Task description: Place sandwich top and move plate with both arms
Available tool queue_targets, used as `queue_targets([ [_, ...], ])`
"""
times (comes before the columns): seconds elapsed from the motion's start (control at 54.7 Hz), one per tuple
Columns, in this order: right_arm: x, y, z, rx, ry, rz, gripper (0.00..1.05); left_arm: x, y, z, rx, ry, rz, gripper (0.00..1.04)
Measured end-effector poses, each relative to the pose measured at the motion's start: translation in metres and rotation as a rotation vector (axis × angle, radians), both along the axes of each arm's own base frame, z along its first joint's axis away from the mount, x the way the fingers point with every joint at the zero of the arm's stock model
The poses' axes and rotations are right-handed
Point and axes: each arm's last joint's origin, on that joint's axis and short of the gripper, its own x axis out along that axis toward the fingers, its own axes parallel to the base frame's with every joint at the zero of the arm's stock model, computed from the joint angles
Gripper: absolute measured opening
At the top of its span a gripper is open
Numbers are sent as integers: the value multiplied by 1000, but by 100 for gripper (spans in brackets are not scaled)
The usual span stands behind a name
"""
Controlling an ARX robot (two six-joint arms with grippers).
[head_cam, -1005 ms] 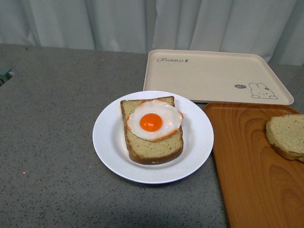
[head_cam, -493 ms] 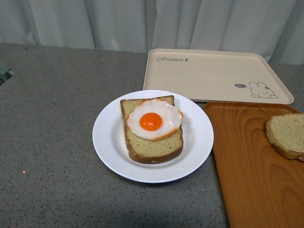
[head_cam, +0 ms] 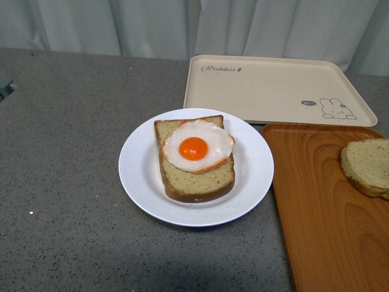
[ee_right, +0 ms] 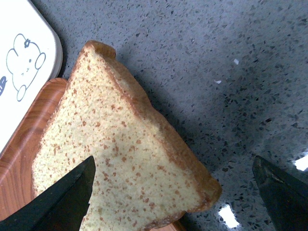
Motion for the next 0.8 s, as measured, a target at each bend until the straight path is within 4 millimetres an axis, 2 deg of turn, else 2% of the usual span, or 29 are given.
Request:
queue_targets([
  [0.457,-1,6,-8,20,-14,-3,94,0,0,0,0,0,0,98],
  [0.566,-1,6,-11,13,-5,-11,79,0,0,0,0,0,0,98],
  [0.658,1,6,-11,35,-15,-6,58,0,0,0,0,0,0,98],
  [0.804,7,6,-6,49,-41,9,34,0,0,0,0,0,0,98],
])
